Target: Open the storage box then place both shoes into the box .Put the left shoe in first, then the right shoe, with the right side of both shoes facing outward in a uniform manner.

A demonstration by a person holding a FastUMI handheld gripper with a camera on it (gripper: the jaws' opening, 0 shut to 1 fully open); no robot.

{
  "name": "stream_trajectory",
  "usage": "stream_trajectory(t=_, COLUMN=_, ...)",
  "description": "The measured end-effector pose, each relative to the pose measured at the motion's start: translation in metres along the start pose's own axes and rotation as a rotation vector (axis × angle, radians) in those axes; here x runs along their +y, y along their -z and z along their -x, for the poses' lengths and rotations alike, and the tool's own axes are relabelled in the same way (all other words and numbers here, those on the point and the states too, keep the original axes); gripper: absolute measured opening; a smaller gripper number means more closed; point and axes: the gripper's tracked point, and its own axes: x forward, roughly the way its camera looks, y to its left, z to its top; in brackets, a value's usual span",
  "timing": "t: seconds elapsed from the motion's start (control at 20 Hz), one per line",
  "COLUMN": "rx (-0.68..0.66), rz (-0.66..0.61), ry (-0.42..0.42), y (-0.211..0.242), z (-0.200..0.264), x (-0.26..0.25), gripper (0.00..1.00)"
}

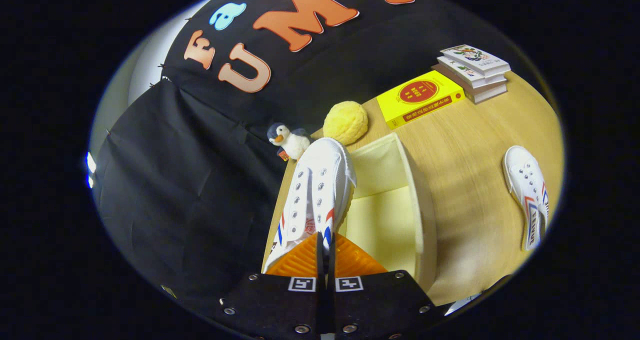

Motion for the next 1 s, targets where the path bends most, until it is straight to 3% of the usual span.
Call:
stream_trajectory(t=0.4, rx=0.059, rz=0.041, ry=0.102, y=0.038, z=-0.051, x=-0.013, gripper=0.0)
stream_trajectory(t=0.85, rx=0.115, rz=0.097, ry=0.201, y=0.052, z=-0.069, x=-0.026, gripper=0.0)
stream_trajectory(t=0.95, rx=0.106, rz=0.129, ry=0.178, y=0.049, z=-0.063, x=-0.018, gripper=0.05)
stream_trajectory(t=1.0, rx=0.089, rz=0.13, ry=0.149, y=0.045, z=-0.061, x=-0.009, gripper=0.17)
